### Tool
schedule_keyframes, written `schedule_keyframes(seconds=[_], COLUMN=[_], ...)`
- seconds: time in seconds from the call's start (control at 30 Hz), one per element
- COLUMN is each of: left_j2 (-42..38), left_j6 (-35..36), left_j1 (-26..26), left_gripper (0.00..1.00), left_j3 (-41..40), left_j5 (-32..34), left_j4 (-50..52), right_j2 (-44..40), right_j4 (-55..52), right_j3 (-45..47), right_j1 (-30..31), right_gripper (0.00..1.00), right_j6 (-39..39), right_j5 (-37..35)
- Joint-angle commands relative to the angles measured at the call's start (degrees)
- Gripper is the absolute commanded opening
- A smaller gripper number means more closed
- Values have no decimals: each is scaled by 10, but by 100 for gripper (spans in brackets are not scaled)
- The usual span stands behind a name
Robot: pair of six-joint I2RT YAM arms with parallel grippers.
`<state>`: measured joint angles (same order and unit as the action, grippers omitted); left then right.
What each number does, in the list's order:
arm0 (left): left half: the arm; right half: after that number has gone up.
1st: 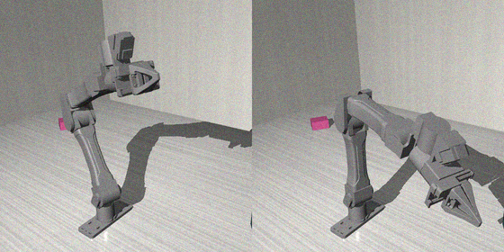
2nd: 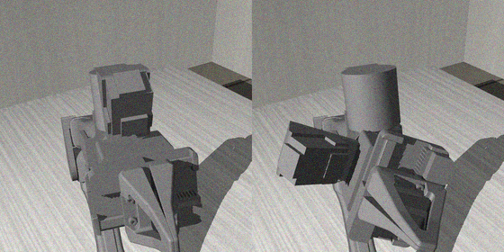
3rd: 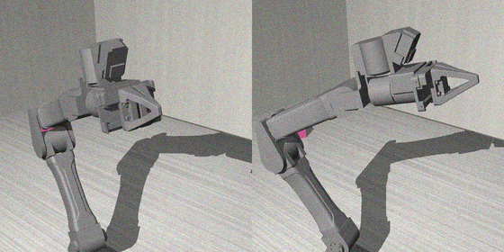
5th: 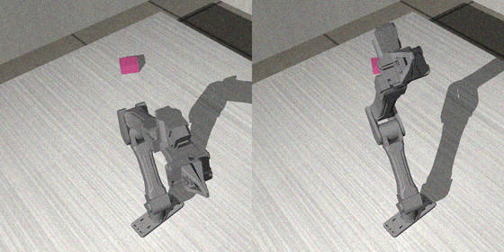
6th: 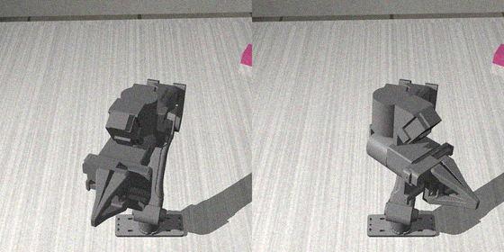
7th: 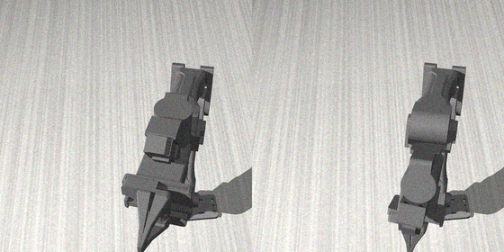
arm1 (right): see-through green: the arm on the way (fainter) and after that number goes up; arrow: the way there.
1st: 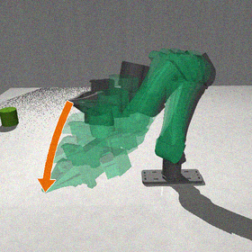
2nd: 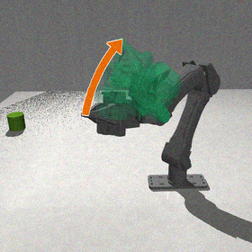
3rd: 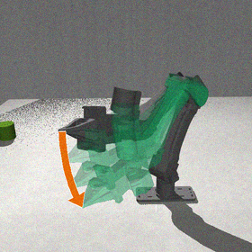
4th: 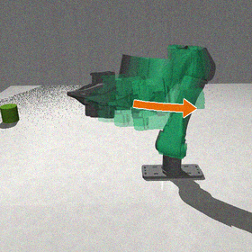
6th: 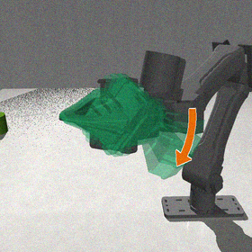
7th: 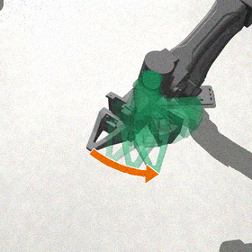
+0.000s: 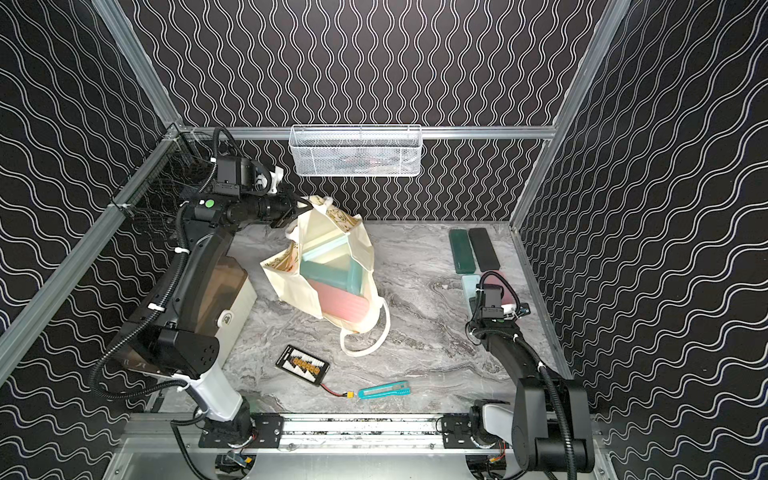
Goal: Take out the pencil case from the canvas bag
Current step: Place the pencil case at the center of the board.
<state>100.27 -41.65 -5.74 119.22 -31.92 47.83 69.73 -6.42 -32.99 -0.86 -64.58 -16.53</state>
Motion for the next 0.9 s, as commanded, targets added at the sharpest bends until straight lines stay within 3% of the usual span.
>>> schedule_keyframes(seconds=[0.0, 0.23, 0.5, 0.87], left_j2=[-9, -3, 7, 6], left_j6=[18, 28, 44, 48], left_j1=[2, 2, 3, 2], left_gripper=[0, 0, 0, 0], left_j3=[3, 5, 19, 10], left_j5=[-37, -54, -60, -68], left_j4=[-81, -89, -77, -87], right_j2=[-4, -36, -28, -22], right_j4=[-9, 44, 54, 44], right_j3=[-31, -37, -98, -227], right_j1=[1, 2, 40, 222], right_gripper=[75, 74, 71, 71], right_j6=[174, 323, 385, 517], right_j5=[70, 200, 316, 306])
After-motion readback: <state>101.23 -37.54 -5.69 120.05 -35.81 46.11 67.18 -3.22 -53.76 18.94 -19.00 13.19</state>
